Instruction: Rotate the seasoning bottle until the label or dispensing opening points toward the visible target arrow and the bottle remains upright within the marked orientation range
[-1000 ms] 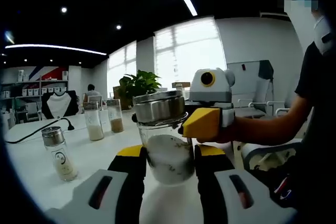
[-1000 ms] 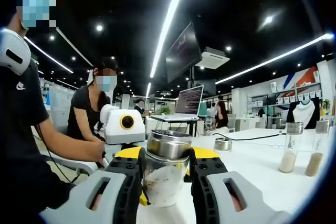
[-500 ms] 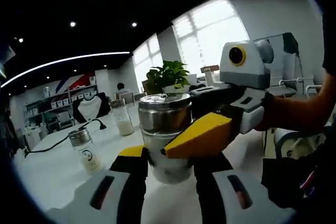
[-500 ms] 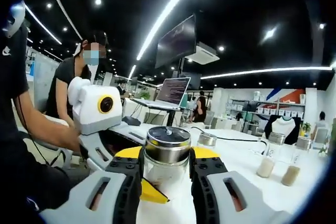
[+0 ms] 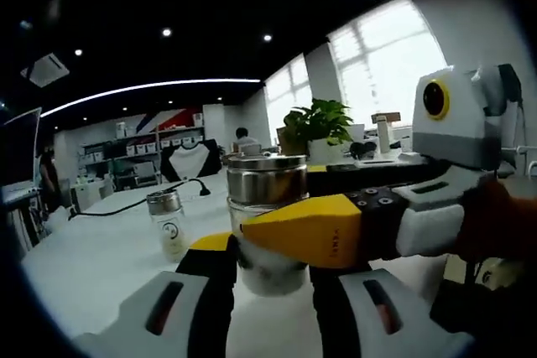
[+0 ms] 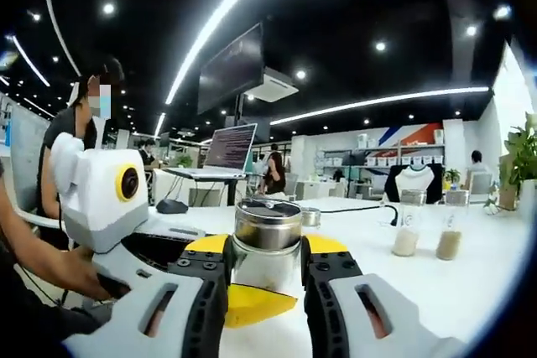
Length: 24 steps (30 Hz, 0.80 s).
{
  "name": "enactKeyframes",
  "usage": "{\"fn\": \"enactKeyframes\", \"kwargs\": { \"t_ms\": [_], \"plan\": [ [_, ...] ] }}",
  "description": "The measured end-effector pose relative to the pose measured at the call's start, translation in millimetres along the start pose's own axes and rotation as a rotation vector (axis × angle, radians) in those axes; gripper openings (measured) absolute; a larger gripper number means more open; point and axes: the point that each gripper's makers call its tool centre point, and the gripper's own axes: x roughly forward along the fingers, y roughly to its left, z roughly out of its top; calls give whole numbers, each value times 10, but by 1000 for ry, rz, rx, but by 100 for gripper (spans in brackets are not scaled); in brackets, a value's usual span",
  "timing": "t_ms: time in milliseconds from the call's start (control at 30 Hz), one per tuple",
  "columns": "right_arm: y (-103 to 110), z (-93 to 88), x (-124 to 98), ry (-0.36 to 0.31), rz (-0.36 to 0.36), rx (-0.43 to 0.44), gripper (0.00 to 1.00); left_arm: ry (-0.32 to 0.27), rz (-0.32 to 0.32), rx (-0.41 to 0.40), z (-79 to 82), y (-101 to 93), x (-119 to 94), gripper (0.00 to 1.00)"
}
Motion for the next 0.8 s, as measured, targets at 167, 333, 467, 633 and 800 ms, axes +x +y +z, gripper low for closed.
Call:
{"fn": "enactKeyframes", "kwargs": {
  "t_ms": [167, 333, 467, 633, 800],
  "plan": [
    [0, 33, -5, 12, -28, 63, 31, -29, 74, 164, 57, 16, -44, 36],
    [2, 79, -14, 9, -51, 91, 31, -45, 93, 161, 83, -17, -72, 36],
    [-39, 78, -7, 14, -73, 126, 31, -51, 101, 156, 73, -44, -65, 36],
    [-66, 38, -8, 28, -88, 133, 31, -34, 68, 112, 18, -91, -38, 37],
    [-36, 20, -26, 51, -12, 64, 31, -19, -44, 112, -14, -133, -30, 38]
  ]
}}
